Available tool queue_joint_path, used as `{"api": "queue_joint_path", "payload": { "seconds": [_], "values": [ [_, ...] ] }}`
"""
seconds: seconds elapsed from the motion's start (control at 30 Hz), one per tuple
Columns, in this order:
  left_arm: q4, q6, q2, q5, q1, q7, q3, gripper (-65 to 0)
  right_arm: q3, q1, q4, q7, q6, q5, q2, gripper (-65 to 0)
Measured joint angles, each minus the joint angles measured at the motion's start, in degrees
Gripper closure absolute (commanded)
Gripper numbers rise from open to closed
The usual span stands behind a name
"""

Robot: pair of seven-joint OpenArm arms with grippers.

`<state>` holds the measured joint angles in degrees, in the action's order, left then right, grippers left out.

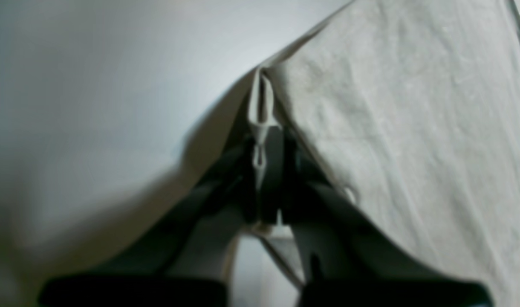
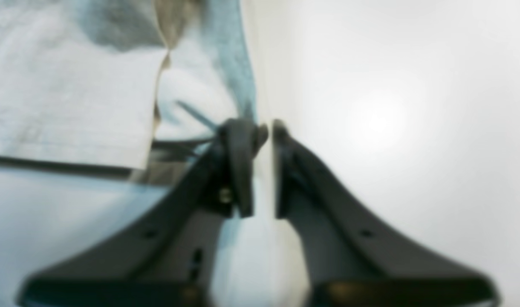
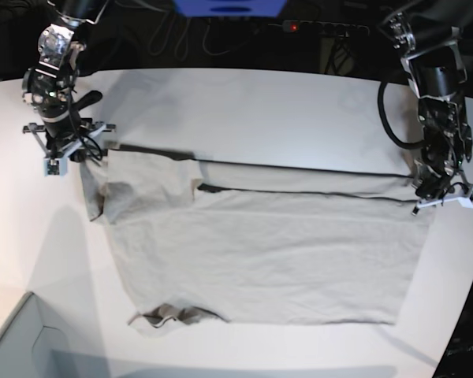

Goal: Layout the t-shirt on the table in an organized manner, then fold the t-shirt properly
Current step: 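Grasp the folded shirt edge again with both grippers and adjust it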

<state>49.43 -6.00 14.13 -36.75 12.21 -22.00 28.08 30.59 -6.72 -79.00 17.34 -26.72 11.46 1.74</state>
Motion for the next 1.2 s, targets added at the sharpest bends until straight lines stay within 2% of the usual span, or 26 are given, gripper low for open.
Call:
{"api": "queue_joint_path", "payload": {
  "seconds": [0.17, 0.4, 0.6, 0.9, 1.03, 1.1, 1.2],
  "values": [
    [0.0, 0.0, 0.0, 0.0, 0.0, 0.0, 0.0, -0.1, 0.0, -0.2, 0.0, 0.0, 0.0, 0.0, -0.1, 0.0],
    [0.5, 0.0, 1.4, -0.8, 0.0, -0.3, 0.0, -0.1, -0.4, -0.5, 0.3, -0.4, 0.0, -0.2, -2.3, 0.0],
    [0.5, 0.0, 2.1, -0.8, 0.2, -0.5, 0.0, -0.1, -0.4, -0.4, 0.3, -0.5, 0.0, -0.4, -2.4, 0.0],
    [2.5, 0.0, 4.2, -0.8, 0.0, -0.6, 0.0, -0.1, -0.2, -0.3, 0.1, -11.3, 0.0, -0.4, -3.3, 0.0],
    [2.9, 0.0, 4.0, -0.9, 0.0, -5.4, 1.5, -0.1, 0.0, -1.9, -1.9, -15.2, 0.0, -1.5, -2.6, 0.0],
    [2.8, 0.0, 3.7, -0.8, 0.0, -6.5, 3.5, -0.1, 0.4, -3.4, -3.7, -16.3, 0.0, -4.1, -1.9, 0.0],
    [2.9, 0.0, 4.0, -0.6, 0.0, -7.0, 5.3, -0.1, 0.4, -6.2, -6.4, -15.7, 0.0, -4.5, -1.0, 0.0]
  ]
}}
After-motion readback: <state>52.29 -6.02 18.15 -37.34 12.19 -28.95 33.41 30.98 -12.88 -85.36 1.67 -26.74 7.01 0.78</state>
